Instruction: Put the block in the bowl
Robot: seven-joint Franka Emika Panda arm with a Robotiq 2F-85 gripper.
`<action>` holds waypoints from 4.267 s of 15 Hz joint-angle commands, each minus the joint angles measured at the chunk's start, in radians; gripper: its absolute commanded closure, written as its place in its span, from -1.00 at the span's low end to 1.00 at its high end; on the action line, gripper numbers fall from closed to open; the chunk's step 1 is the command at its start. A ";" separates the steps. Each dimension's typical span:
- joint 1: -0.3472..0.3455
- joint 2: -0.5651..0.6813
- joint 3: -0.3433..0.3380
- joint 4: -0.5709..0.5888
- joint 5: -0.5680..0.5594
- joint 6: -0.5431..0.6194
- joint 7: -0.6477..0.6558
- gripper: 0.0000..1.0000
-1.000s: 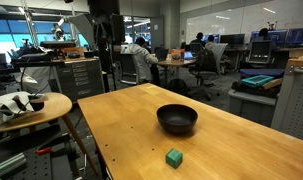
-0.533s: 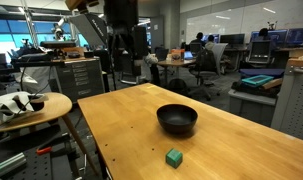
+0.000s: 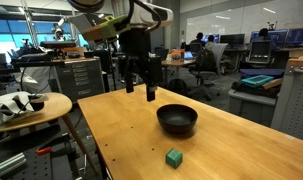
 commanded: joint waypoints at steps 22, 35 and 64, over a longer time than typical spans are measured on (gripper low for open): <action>-0.162 0.609 0.106 0.085 0.083 0.642 -0.205 -1.00; -0.270 0.727 0.159 0.234 0.009 0.604 -0.191 -0.08; 0.069 0.594 0.149 0.338 -0.058 0.461 0.034 0.65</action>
